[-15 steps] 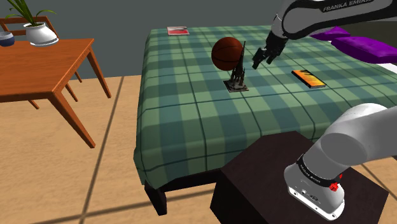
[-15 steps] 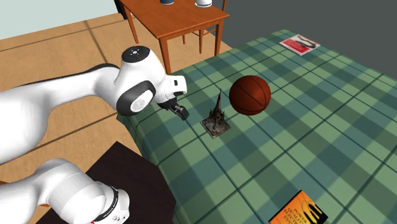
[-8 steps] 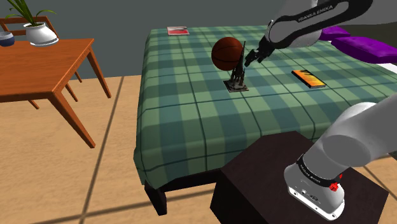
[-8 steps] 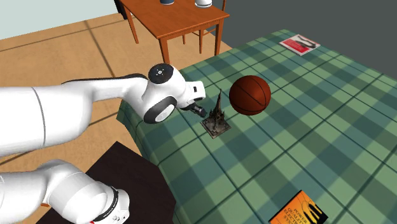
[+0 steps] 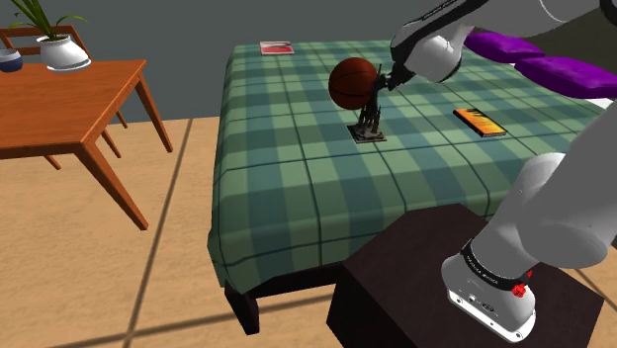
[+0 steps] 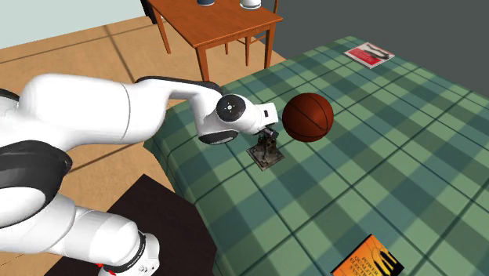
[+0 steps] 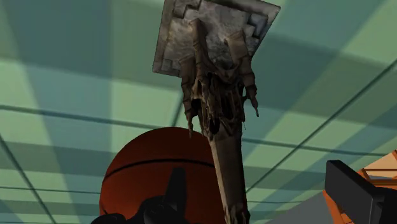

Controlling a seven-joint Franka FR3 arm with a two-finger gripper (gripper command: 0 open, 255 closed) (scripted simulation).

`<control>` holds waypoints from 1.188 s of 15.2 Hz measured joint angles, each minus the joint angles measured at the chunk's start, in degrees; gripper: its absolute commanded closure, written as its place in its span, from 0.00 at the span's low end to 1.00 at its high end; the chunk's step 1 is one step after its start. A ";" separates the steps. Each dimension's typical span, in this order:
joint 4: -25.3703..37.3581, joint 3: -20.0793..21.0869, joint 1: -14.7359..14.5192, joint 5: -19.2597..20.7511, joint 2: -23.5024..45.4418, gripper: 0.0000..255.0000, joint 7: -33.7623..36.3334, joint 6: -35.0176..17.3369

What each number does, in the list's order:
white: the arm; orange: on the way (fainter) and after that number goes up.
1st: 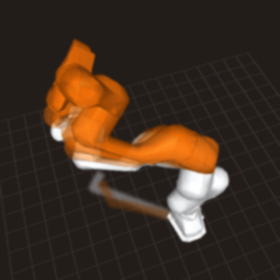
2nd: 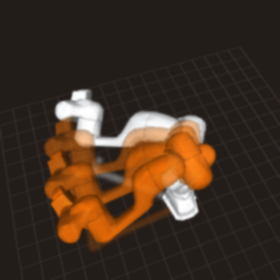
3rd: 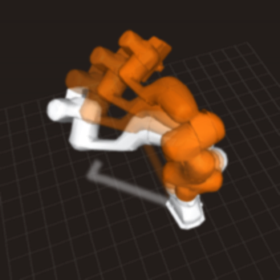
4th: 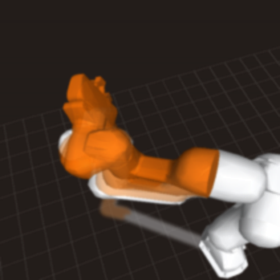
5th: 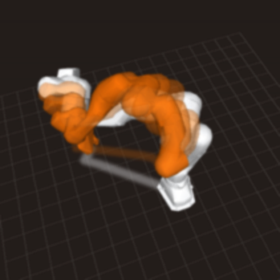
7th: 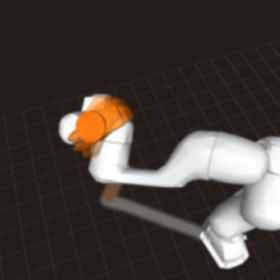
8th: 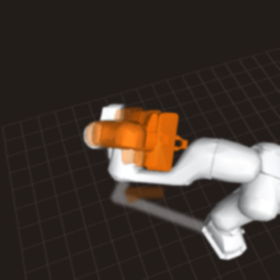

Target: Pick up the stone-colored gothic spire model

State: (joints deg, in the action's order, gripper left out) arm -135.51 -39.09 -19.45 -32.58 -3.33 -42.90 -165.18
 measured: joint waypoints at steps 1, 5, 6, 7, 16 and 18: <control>1.82 -1.31 -1.57 -8.40 2.54 0.00 -6.94 -0.38; 7.12 -0.33 -0.79 -28.03 9.20 0.00 -22.64 0.60; 7.37 0.13 -0.49 -30.23 9.93 0.00 -24.42 0.54; 7.67 0.58 -0.06 -32.52 10.76 0.00 -26.37 0.60; 8.45 2.26 1.43 -40.39 13.42 1.00 -33.06 0.63; 8.45 2.28 1.43 -40.49 13.42 1.00 -33.14 0.60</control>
State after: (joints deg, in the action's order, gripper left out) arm -127.06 -36.82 -18.01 -73.06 10.09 -76.04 -164.58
